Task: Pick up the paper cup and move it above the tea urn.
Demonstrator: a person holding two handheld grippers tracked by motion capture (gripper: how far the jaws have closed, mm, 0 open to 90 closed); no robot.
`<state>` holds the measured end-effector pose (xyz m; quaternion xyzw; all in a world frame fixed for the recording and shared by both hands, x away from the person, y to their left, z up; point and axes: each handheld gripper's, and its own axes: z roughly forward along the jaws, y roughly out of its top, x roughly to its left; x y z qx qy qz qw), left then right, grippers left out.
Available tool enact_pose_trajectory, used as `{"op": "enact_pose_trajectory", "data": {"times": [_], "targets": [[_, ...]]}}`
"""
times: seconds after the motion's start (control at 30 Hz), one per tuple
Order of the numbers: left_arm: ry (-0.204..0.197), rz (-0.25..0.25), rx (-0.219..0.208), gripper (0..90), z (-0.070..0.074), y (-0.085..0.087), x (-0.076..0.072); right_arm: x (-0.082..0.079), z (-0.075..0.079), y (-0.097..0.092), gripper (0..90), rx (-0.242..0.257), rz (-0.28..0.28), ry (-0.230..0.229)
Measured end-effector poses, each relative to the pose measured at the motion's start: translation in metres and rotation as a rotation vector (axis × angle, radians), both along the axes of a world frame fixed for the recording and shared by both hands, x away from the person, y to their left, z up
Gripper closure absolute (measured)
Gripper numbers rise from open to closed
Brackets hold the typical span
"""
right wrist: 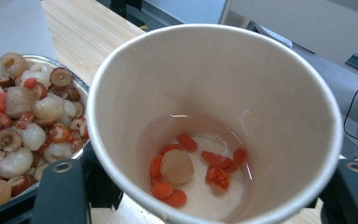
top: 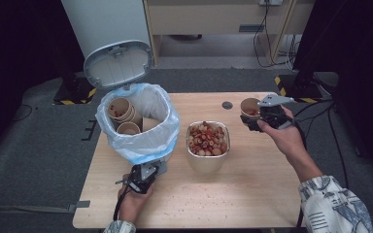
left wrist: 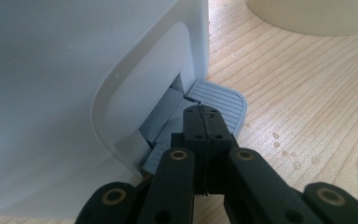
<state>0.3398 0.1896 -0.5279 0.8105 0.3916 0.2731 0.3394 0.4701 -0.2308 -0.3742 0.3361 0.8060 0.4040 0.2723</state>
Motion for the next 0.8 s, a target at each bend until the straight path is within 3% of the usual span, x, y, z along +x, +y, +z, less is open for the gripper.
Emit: {"op": "enact_pose_trajectory", "data": {"times": [0.8], "targets": [[-0.001,0.000,0.000,89.7,0.000,0.000,0.000,0.006,0.017,0.014,30.0,-0.033,0.027,-0.030]]}}
